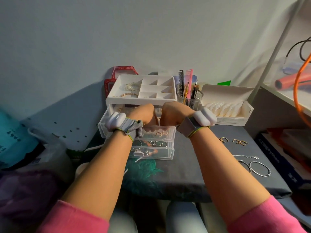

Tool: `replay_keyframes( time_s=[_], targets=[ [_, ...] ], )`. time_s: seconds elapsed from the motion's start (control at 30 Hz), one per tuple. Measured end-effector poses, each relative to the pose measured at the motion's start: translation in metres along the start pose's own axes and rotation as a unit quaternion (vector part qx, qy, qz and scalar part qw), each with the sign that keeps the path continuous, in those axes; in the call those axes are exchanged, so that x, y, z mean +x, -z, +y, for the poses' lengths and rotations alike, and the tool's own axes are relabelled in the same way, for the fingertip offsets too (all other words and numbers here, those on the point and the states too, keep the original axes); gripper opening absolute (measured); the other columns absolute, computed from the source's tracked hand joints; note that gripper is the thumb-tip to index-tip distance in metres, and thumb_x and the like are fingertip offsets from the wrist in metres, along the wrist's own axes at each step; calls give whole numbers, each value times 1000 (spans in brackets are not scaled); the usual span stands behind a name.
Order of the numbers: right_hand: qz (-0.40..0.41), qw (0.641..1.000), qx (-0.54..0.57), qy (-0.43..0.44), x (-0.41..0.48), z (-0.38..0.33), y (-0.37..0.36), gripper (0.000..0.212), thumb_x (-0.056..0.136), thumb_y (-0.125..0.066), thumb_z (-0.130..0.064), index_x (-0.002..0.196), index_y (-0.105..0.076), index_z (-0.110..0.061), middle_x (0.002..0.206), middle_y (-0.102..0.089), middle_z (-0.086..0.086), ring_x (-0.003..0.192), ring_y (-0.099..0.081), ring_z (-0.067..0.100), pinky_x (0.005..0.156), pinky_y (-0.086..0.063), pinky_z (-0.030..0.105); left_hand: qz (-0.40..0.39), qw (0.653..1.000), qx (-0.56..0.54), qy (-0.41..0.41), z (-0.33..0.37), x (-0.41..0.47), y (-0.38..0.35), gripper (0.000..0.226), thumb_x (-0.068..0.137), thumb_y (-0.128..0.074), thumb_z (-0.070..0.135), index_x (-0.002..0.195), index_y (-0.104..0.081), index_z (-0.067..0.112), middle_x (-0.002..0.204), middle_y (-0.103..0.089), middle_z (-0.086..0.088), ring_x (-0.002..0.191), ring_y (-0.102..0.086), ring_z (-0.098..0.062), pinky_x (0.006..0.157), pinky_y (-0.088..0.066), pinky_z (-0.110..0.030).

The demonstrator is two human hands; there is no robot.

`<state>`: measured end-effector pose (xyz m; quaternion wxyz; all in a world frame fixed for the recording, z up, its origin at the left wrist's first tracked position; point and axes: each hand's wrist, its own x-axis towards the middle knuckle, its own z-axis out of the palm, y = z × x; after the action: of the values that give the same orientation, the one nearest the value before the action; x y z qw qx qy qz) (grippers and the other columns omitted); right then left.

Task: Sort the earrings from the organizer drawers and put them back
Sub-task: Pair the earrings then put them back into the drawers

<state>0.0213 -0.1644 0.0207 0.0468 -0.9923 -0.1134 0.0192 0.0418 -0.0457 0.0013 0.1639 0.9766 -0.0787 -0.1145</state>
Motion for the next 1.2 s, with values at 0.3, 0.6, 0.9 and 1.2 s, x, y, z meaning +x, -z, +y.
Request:
replay_keyframes(
  time_s=[0.3,0.6,0.9,1.2],
  targets=[
    [164,972,158,-53,-11,13,8,19,75,-68,-17,92,-75,-12,92,-71,10,83,-67,28,78,-58,42,157,972,-171,-18,15,-28,5,13,80,-74,21,69,-70,16,67,-71,-3,62,-63,-20,73,-55,-33],
    [255,917,296,-79,-62,50,9,11,78,-69,-17,85,-77,-14,80,-72,7,76,-63,19,65,-46,26,264,934,-228,-79,59,-64,-9,27,91,-60,21,74,-74,6,69,-72,-6,63,-66,-19,69,-57,-32],
    [268,887,357,-115,-109,99,-1,4,79,-71,-14,81,-75,-12,51,-48,-8,46,-40,4,41,-29,8,240,924,-278,-102,109,-79,-42,22,87,-64,26,73,-74,12,67,-72,-1,70,-70,-22,77,-59,-40],
    [255,888,357,-138,-135,137,-19,9,80,-69,-14,85,-76,-11,65,-60,0,52,-46,3,46,-37,13,193,927,-307,-93,140,-71,-82,22,89,-63,23,75,-73,10,63,-68,-3,50,-56,-11,77,-59,-38]
  ],
)
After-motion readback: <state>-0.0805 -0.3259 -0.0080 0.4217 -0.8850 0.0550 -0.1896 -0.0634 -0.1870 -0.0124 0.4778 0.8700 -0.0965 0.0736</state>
